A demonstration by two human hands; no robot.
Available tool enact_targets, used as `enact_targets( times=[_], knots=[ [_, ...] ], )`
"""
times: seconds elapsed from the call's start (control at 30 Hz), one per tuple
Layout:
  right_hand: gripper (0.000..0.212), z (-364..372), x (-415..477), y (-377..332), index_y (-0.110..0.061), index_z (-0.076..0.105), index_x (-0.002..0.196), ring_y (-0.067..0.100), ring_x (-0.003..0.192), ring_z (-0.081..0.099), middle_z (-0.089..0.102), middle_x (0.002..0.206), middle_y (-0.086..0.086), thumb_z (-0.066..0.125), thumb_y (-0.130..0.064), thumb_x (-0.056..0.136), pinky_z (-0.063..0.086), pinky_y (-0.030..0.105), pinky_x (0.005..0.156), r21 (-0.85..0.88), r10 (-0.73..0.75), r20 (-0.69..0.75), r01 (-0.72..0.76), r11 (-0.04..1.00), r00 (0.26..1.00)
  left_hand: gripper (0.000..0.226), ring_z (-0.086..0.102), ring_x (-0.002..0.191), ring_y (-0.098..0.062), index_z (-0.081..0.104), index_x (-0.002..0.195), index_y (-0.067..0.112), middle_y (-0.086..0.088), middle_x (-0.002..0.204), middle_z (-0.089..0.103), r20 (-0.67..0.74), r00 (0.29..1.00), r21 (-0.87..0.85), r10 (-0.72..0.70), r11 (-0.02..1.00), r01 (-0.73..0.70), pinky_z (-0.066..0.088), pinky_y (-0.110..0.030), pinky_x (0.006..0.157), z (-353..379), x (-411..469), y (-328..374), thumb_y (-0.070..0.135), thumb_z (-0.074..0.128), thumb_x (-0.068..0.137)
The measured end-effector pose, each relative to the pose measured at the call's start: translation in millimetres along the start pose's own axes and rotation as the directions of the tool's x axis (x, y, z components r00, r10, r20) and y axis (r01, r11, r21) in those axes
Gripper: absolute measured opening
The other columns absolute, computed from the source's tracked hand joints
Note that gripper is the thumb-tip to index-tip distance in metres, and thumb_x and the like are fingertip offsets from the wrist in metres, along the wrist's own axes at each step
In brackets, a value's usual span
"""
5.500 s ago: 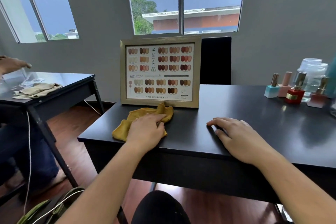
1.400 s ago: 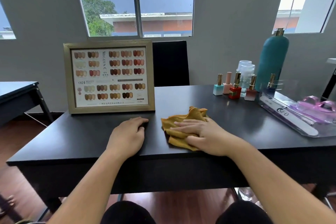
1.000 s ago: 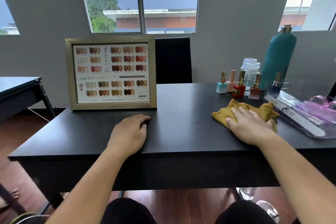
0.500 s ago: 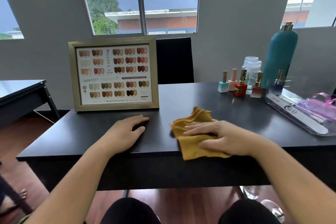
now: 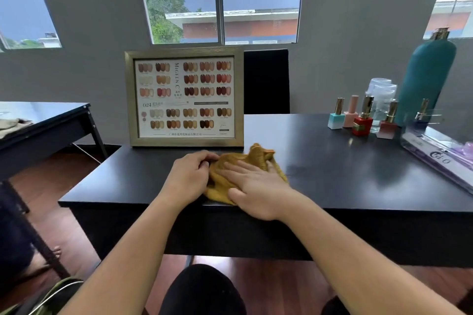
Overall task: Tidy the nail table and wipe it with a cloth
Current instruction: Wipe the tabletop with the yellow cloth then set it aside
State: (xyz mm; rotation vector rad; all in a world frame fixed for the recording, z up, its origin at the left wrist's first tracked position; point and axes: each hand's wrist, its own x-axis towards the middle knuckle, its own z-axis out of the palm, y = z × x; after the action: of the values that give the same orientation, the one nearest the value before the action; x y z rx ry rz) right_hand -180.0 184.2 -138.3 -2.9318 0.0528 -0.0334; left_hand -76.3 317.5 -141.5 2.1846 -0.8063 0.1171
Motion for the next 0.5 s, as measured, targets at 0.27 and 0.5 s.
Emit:
enact_targets(
  times=[0.27,0.5],
  knots=[
    [0.024,-30,-18,20,-0.035,0.068,0.104,-0.003,0.090,0.061,0.062,0.114,-0.021,0.053,-0.023,0.089,0.050,0.020,0.082,0.508,-0.006,-0.237,0.129,0.852,0.971,0.073,0.044,0.121,-0.009,0.047,0.131,0.028,0.007,0.133,0.047,0.221,0.975,0.138,-0.015,0.990,-0.016,0.038,-0.030,0.102,-2,-2,3,0.073,0.048,0.073],
    [0.039,-39,-6,49,-0.029,0.052,0.129,0.012,0.116,0.053,0.055,0.133,-0.004,0.052,-0.026,0.091,0.040,0.028,0.099,0.238,0.170,-0.282,-0.102,0.966,0.944,0.065,0.047,0.115,-0.010,0.051,0.124,0.029,0.010,0.127,0.051,0.274,0.962,0.229,0.004,0.971,-0.069,0.041,-0.033,0.101,-5,0,6,0.064,0.064,0.071]
  ],
)
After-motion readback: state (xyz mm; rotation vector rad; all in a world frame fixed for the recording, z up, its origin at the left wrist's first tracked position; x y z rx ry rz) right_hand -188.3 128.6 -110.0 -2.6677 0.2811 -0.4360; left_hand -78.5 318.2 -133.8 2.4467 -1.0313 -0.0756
